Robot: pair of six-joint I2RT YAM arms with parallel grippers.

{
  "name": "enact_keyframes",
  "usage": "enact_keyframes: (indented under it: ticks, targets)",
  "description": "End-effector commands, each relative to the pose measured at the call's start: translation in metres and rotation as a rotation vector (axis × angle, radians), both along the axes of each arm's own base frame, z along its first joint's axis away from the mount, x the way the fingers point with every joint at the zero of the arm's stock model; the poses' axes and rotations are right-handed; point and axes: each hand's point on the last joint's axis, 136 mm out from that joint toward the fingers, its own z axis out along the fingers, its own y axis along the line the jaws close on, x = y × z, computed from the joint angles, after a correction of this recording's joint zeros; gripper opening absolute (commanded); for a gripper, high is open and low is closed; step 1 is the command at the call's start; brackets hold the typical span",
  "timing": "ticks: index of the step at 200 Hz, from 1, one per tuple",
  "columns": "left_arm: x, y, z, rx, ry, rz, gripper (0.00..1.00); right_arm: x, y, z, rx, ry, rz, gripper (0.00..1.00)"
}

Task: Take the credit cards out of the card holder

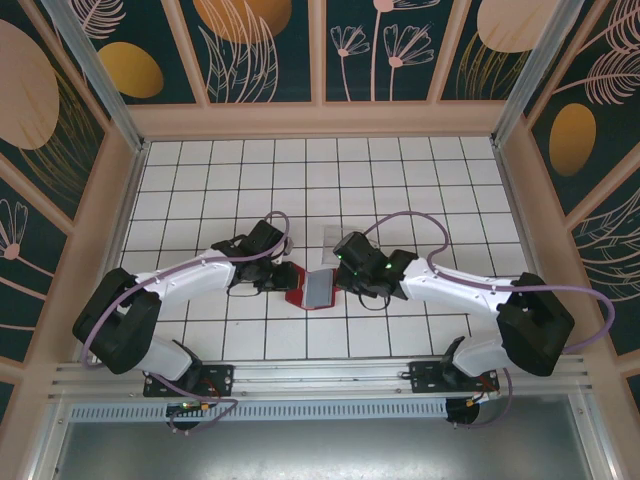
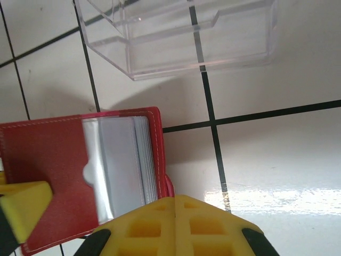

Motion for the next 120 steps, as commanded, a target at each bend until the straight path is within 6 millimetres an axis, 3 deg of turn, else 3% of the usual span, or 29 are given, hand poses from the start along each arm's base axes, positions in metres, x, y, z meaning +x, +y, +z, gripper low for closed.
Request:
enact_keyframes:
  ticks: [1, 63, 120]
  targets:
    - [-0.009, -0.004, -0.013, -0.027, 0.046, 0.003, 0.2, 0.005, -0.018, 0.007, -0.032, -0.034, -0.041, 0.0]
    - [-0.02, 0.004, -0.035, -0.003, 0.086, 0.006, 0.25, 0.011, -0.01, 0.031, 0.018, -0.079, -0.019, 0.0]
    - [-0.023, 0.005, -0.04, -0.008, 0.092, 0.005, 0.25, 0.013, 0.009, 0.054, 0.112, -0.113, 0.013, 0.0]
